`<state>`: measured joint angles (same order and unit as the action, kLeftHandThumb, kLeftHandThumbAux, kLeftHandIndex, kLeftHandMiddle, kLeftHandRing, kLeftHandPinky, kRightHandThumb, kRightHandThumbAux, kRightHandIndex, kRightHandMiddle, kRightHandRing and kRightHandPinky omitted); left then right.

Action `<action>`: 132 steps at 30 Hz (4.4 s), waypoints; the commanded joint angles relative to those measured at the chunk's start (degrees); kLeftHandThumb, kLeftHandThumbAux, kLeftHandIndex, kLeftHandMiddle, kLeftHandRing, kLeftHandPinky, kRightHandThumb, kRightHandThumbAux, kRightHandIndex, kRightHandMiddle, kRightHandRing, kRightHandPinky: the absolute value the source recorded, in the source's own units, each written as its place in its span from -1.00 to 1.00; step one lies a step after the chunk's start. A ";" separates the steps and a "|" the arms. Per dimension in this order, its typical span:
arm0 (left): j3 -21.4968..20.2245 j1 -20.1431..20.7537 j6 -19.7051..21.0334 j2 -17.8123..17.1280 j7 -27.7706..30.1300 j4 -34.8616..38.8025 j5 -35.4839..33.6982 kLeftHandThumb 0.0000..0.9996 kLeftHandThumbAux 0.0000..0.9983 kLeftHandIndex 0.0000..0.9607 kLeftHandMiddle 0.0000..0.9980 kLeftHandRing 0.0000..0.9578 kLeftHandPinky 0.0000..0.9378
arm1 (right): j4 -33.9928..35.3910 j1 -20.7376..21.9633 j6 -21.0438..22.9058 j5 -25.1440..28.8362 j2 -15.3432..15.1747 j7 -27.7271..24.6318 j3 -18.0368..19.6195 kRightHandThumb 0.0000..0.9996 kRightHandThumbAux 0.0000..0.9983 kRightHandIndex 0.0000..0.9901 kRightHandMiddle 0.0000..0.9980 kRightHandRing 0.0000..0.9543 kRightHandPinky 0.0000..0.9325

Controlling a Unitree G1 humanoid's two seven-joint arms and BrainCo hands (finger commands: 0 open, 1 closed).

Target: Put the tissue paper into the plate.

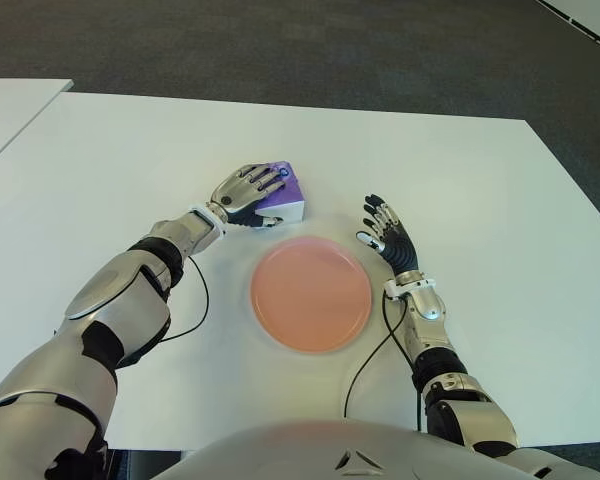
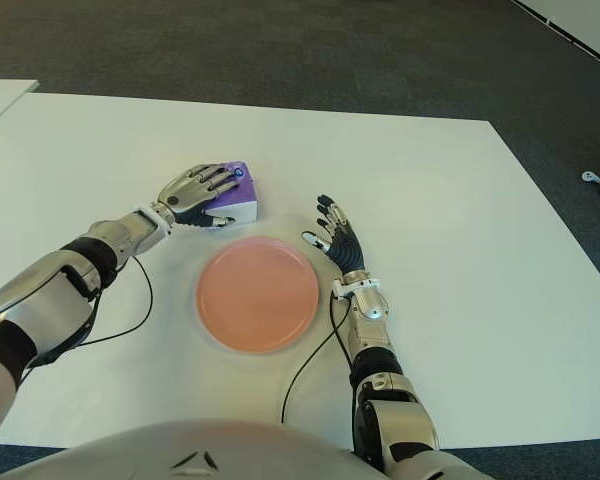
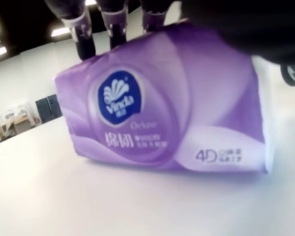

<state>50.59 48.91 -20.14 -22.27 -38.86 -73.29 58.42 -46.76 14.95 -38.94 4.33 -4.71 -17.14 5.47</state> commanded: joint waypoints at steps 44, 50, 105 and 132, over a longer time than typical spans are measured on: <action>15.65 -3.49 8.58 1.55 -5.63 -4.22 8.72 -0.55 -0.76 -1.00 -1.00 -1.00 -1.00 | 1.76 -15.95 1.16 0.19 2.32 -1.37 -2.22 -1.00 0.27 -1.00 -1.00 -1.00 -1.00; 15.98 -3.31 8.41 1.71 -6.10 -4.36 8.37 -0.52 -0.79 -1.00 -1.00 -1.00 -1.00 | 2.53 -16.13 1.73 0.13 2.27 -1.20 -2.43 -1.00 0.27 -1.00 -1.00 -1.00 -1.00; 2.73 -8.99 7.26 10.73 2.08 -6.15 -5.60 0.69 0.34 -0.16 0.08 0.48 0.60 | 9.00 -18.52 5.62 0.74 2.45 0.14 -2.84 -1.00 0.26 -1.00 -1.00 -1.00 -1.00; -3.33 -10.74 6.02 10.66 4.01 -6.05 -9.01 0.70 0.34 -0.17 0.08 0.74 0.74 | 5.41 -16.82 4.66 0.59 2.05 -0.20 -2.39 -1.00 0.23 -1.00 -1.00 -1.00 -1.00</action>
<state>46.34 46.28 -12.29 -11.89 -42.76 -76.39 48.80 -33.43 5.02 -34.49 4.54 -3.91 -17.29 3.00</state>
